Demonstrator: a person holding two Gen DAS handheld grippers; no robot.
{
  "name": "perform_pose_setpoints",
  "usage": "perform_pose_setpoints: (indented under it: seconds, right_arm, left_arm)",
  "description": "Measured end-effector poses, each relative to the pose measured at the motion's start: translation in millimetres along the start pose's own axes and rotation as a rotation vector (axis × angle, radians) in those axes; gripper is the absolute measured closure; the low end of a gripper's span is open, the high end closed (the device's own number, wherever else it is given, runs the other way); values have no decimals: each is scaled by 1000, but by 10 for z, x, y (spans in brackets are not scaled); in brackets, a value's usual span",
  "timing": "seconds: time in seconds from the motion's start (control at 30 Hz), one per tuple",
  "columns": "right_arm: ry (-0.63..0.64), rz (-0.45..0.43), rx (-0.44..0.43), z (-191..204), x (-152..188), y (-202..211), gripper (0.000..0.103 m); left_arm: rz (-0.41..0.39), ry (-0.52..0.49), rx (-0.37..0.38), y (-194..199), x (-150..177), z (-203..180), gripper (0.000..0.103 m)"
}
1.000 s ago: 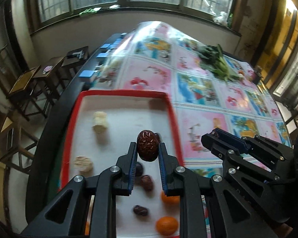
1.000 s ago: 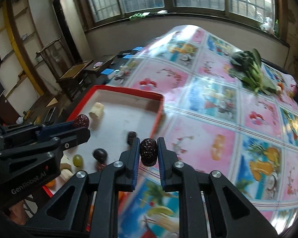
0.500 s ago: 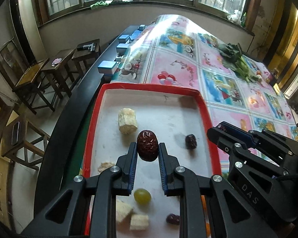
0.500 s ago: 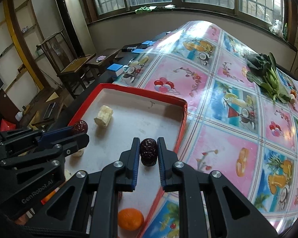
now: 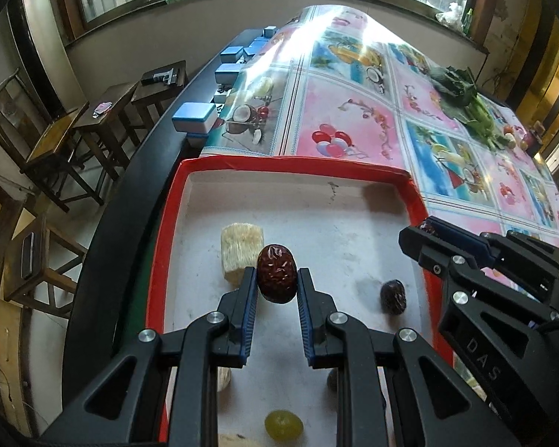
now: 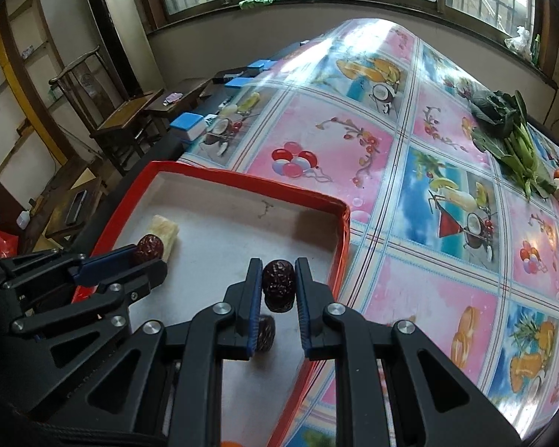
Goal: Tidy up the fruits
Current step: 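Lower the red date with the left tool while the right tool lowers the dark date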
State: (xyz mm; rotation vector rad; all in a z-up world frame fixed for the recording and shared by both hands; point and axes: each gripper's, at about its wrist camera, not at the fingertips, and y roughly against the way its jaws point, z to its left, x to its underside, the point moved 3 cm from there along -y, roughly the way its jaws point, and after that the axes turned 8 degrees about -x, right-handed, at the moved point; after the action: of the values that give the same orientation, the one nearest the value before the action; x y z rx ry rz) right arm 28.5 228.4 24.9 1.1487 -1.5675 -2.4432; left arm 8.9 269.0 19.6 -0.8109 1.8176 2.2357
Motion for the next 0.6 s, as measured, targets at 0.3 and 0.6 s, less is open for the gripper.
perform_pose_setpoints:
  seconds: [0.3, 0.6]
  right_arm:
    - [-5, 32, 0, -39, -75, -176, 84]
    - [-15, 4, 2, -116, -125, -44, 84]
  left_arm:
    - [8, -17, -4, -82, -75, -68, 83]
    - [-12, -20, 35, 5, -125, -167, 83]
